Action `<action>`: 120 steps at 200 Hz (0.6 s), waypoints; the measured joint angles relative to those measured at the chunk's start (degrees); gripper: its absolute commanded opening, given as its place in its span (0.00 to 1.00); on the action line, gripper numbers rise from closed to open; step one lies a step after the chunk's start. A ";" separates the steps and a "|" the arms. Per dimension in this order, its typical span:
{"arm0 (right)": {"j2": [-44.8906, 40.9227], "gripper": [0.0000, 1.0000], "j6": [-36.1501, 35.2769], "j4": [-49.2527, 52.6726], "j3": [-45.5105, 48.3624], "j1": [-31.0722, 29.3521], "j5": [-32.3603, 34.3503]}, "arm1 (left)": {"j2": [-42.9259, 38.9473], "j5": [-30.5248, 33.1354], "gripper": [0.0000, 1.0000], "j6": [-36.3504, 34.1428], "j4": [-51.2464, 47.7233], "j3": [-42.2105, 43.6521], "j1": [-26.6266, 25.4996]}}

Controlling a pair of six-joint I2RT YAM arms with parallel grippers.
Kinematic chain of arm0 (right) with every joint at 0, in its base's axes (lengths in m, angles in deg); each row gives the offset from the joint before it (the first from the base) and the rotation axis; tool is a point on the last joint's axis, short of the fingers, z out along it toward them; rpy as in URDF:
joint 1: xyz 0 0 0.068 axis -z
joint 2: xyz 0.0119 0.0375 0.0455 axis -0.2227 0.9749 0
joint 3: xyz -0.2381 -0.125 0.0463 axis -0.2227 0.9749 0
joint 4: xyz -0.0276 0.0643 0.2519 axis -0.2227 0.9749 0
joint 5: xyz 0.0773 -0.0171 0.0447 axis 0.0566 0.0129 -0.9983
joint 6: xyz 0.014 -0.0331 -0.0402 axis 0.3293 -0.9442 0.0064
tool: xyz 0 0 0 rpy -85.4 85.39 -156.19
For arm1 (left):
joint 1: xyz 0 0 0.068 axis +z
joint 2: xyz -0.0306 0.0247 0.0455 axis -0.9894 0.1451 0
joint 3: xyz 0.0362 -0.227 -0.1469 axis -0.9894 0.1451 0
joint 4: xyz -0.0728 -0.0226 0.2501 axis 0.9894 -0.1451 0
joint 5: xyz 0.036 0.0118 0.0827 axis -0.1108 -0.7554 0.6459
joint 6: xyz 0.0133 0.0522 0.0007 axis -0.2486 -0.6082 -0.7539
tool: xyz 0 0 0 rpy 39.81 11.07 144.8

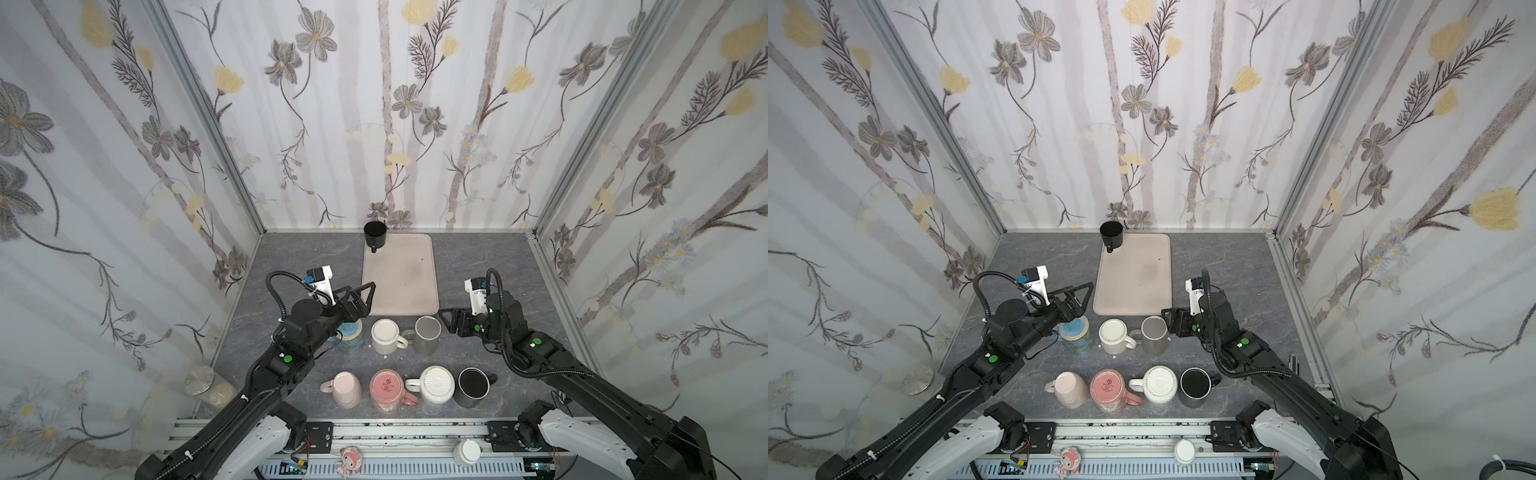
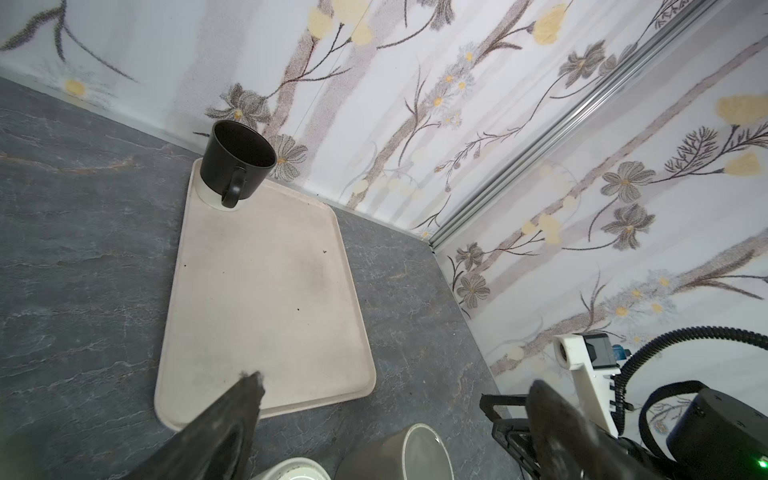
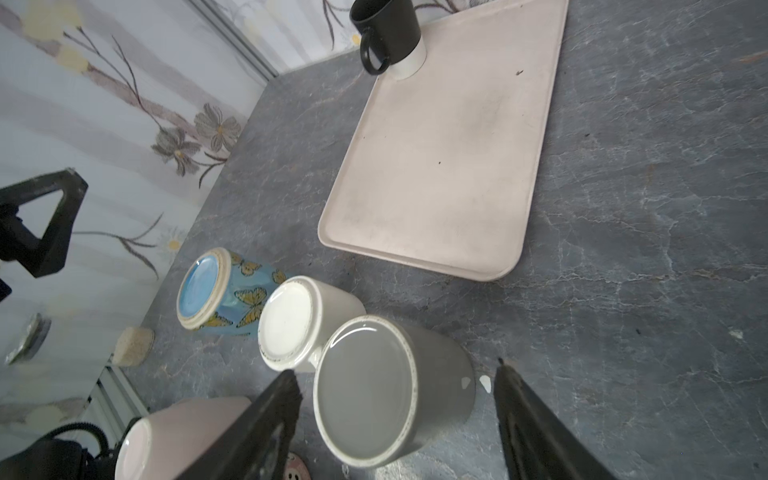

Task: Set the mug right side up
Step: 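Lower the mug onto the tray's far corner, open left gripper, withdraw, then move the right gripper down over the upside-down black mug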

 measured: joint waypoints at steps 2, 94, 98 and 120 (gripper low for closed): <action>0.11 0.74 -0.17 0.61 -0.20 -0.57 0.20 | -0.35 0.11 1.00 0.02 0.02 0.28 0.00; -0.55 0.75 1.01 22.29 -4.37 -10.64 13.66 | -4.09 1.81 1.00 1.53 -0.24 4.33 0.00; -0.81 0.75 1.46 23.41 -4.79 -10.64 14.01 | -4.09 1.86 1.00 1.57 -0.24 4.39 0.00; -1.46 0.75 3.19 29.42 -8.00 -10.62 15.65 | -4.07 2.25 1.00 1.62 -0.22 4.79 0.00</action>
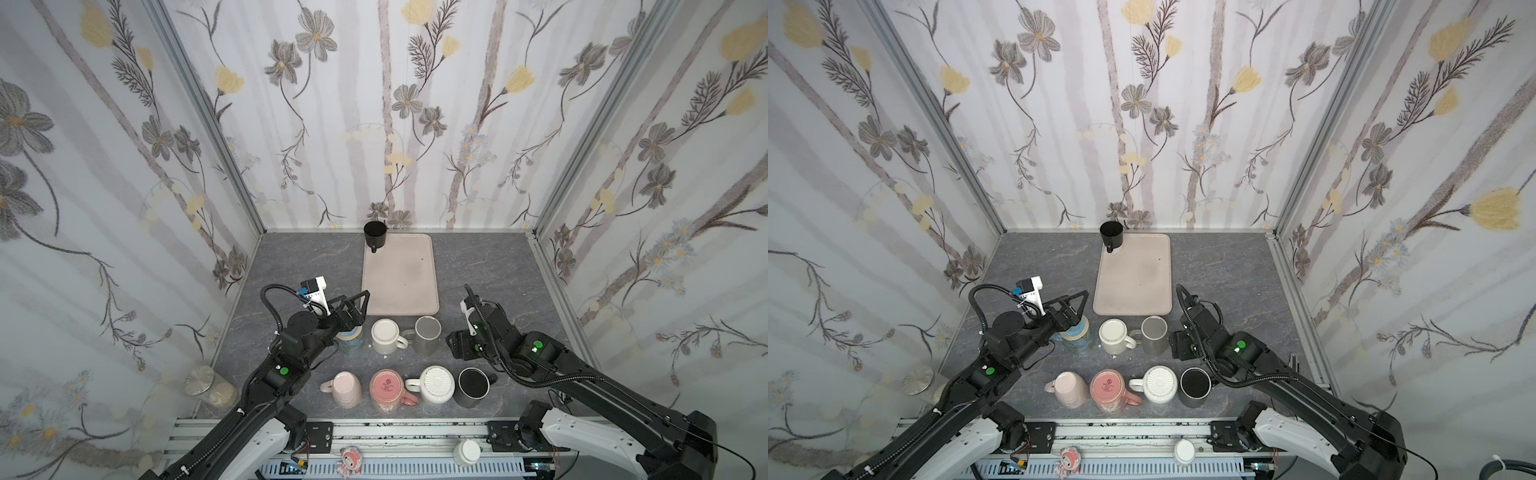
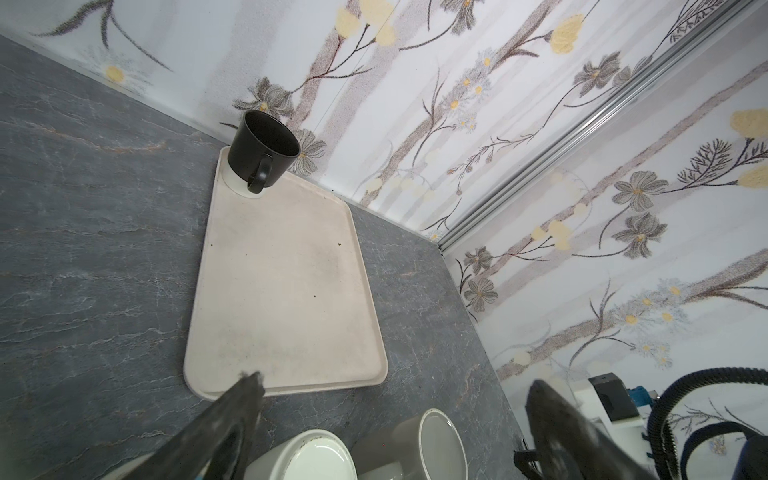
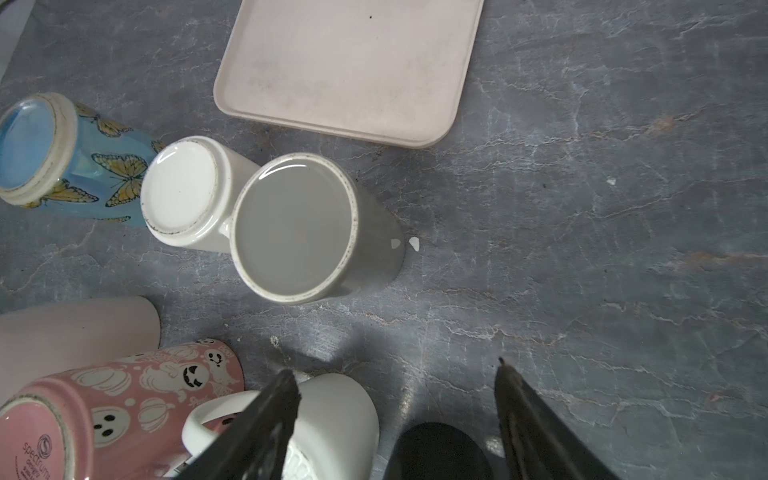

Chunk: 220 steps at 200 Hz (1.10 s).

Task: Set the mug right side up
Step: 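Move the right gripper down over the upside-down black mug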

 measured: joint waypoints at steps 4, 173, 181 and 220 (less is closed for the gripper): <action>-0.04 0.75 0.20 1.25 -0.59 0.00 0.13 | 0.04 0.02 1.00 0.02 0.00 0.13 0.00; 3.50 1.00 8.85 29.09 -3.91 -8.41 -8.24 | 1.62 1.03 1.00 -0.24 1.31 3.50 0.02; 3.78 1.00 8.90 29.09 -3.74 -8.76 -8.28 | 1.64 1.03 1.00 -0.24 1.31 3.54 0.09; 4.83 0.96 8.94 28.09 -3.04 -9.11 -8.24 | 1.62 1.03 1.00 -0.24 1.31 3.56 0.13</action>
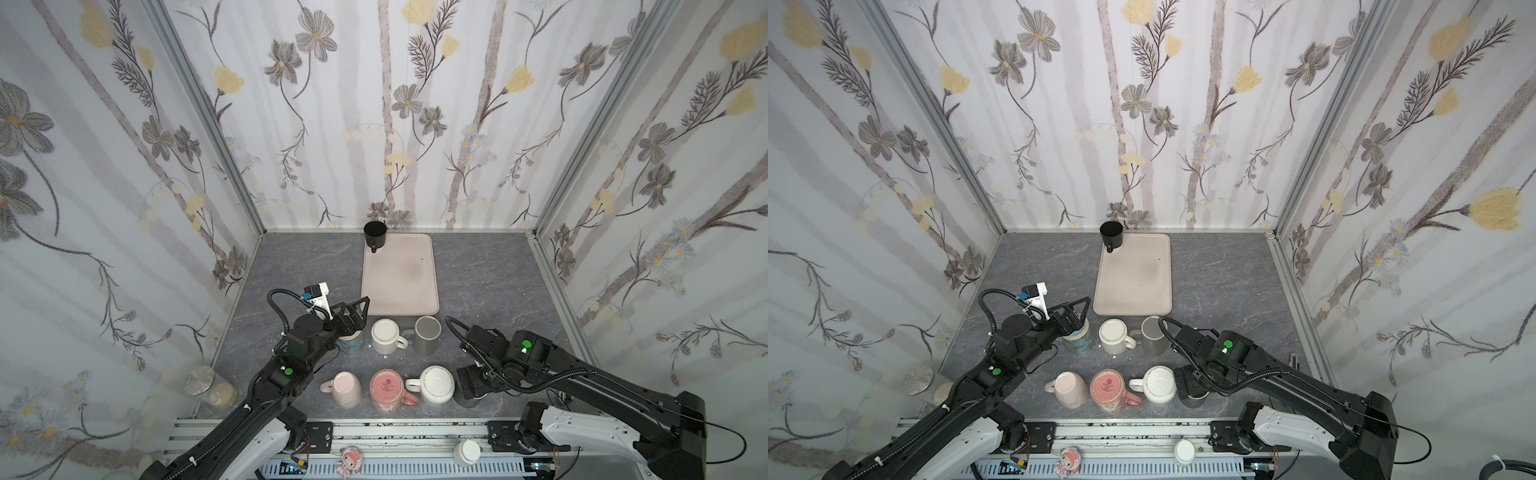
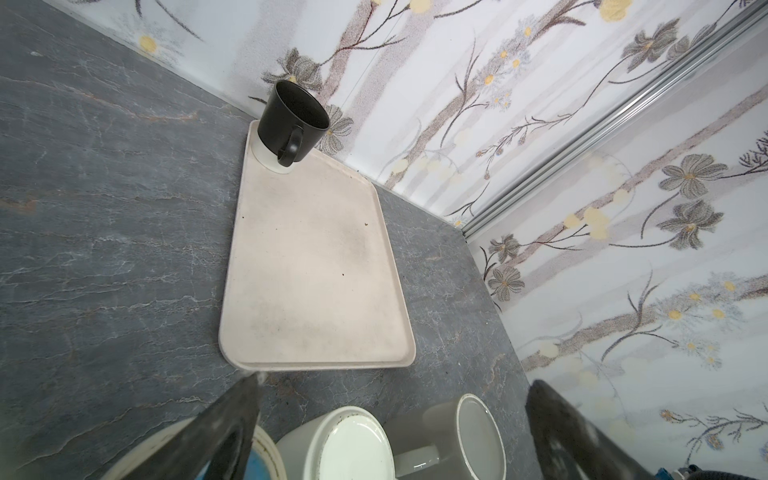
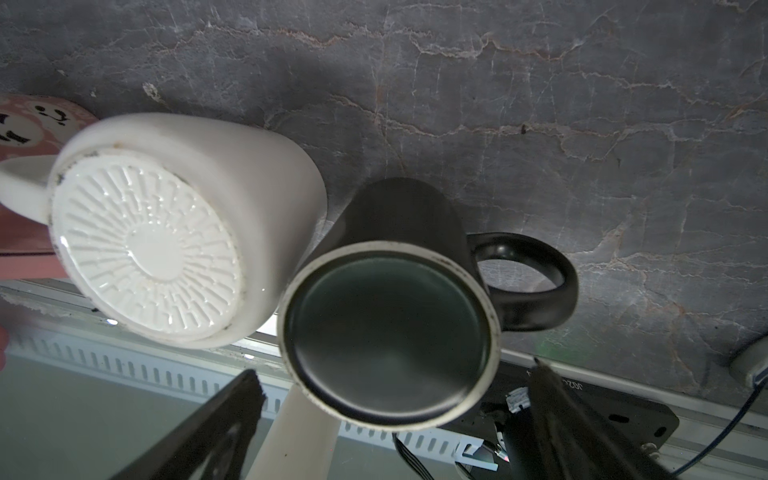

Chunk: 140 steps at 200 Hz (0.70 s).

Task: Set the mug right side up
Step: 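Move the right gripper down over the upside-down black mug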

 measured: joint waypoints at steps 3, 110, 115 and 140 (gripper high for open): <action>0.07 0.95 0.00 -0.17 0.15 0.00 0.00 | -0.02 0.00 1.00 0.00 0.00 0.02 0.00; 4.07 0.79 -0.74 -6.64 2.49 3.76 2.23 | -1.11 0.42 1.00 0.00 0.00 0.28 0.00; 4.44 0.79 -0.85 -7.17 2.29 4.42 2.45 | -1.11 0.42 1.00 0.00 0.00 0.31 0.00; 6.73 0.78 -1.57 -9.97 1.09 7.19 2.84 | -1.14 0.44 1.00 0.00 0.00 0.48 0.00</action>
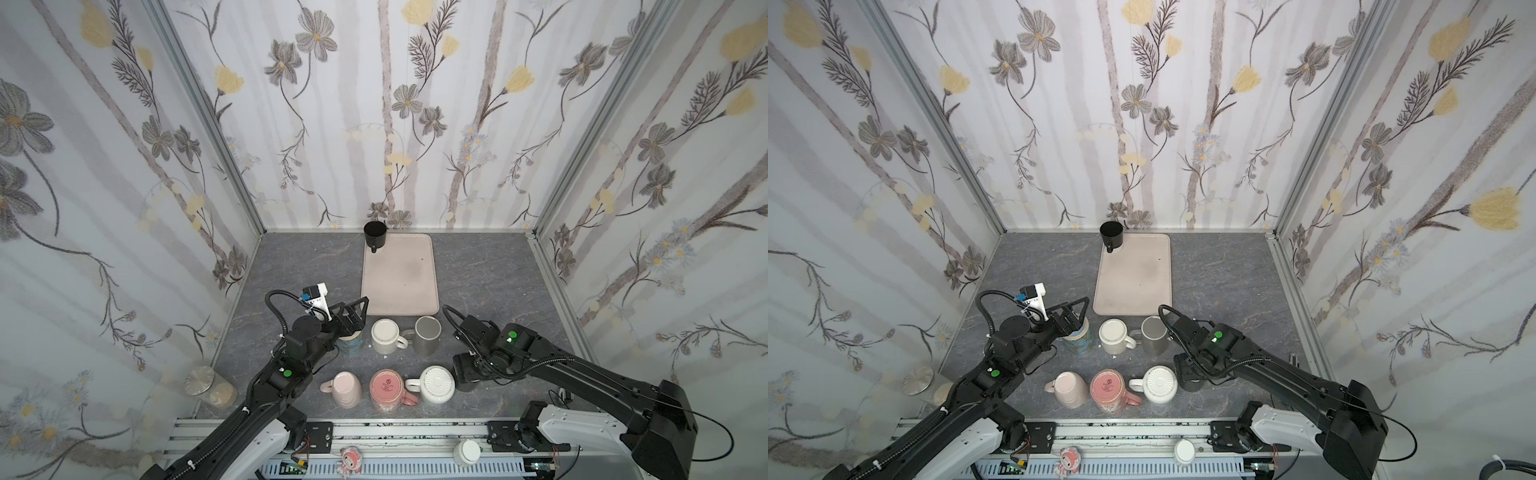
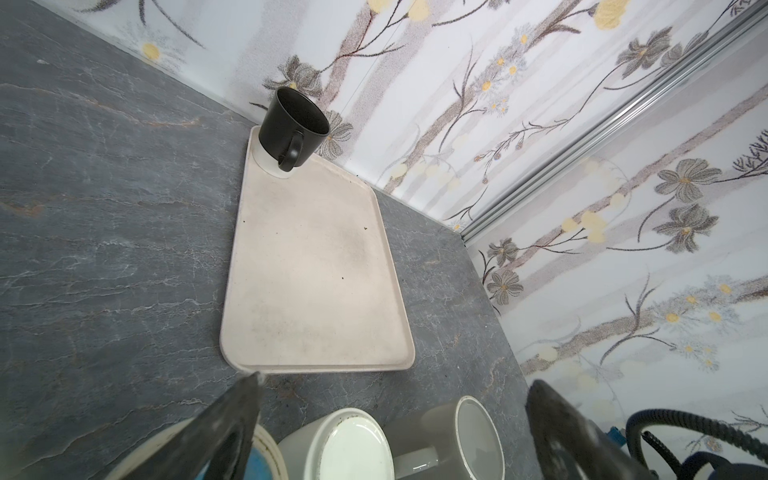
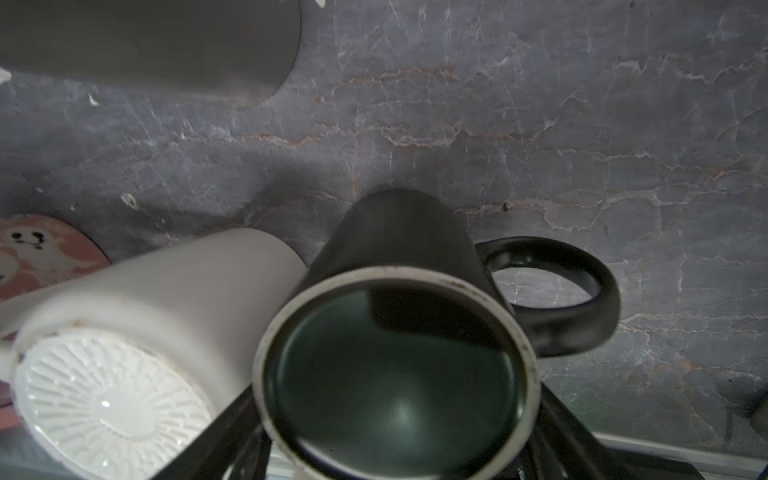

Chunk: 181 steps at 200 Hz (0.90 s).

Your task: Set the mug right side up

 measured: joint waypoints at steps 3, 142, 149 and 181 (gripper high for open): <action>0.31 0.78 0.00 -0.39 -0.17 0.20 0.04 | -0.02 0.00 1.00 0.00 0.00 0.04 0.00; 0.72 0.91 -4.20 -7.96 -7.91 5.49 3.72 | -1.70 -0.04 1.00 0.04 -0.35 0.50 0.11; -0.31 0.89 -4.55 -7.93 -7.91 6.27 4.52 | -1.79 -0.09 1.00 0.04 -0.35 0.59 0.11; -1.51 0.78 -6.05 -11.39 -5.90 13.40 7.50 | -2.64 -0.48 1.00 0.17 -0.39 1.18 0.15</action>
